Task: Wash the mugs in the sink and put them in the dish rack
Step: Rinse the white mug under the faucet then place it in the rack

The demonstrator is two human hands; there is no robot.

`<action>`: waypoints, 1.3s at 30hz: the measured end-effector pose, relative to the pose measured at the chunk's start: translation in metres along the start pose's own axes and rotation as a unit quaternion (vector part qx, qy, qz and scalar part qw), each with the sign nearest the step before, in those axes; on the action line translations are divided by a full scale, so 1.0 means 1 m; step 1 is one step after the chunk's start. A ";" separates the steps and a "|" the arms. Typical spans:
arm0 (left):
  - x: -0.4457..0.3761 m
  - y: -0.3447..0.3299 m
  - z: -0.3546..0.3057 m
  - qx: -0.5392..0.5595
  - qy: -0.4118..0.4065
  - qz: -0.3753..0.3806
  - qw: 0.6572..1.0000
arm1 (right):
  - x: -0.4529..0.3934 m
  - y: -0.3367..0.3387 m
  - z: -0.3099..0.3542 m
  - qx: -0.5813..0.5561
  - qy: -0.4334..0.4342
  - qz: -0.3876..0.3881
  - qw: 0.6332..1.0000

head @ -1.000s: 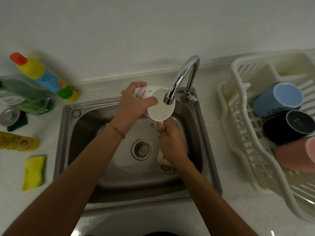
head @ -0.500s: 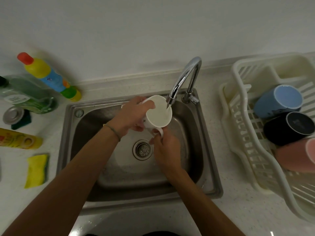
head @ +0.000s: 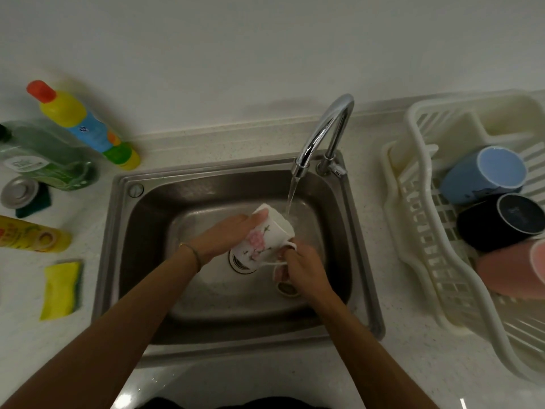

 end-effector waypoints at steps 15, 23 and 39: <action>-0.004 0.000 0.059 0.056 0.041 -0.006 0.998 | 0.005 -0.023 -0.029 -0.120 -0.098 0.147 0.977; 0.018 0.016 0.047 -0.014 0.013 -0.093 0.995 | 0.003 -0.040 -0.029 -0.127 -0.123 0.173 0.969; -0.017 -0.008 0.012 0.078 -0.047 -0.018 0.996 | -0.003 0.017 -0.023 -0.098 -0.079 -0.030 0.992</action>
Point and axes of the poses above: each hand's wrist, its own x-axis away from the middle knuckle, its own y-axis out of the back of the hand, z = x × y, the point moved 6 cm from there along -x, towards the middle knuckle, and after that the axes turned 4 degrees about y, right-handed, at the moved point
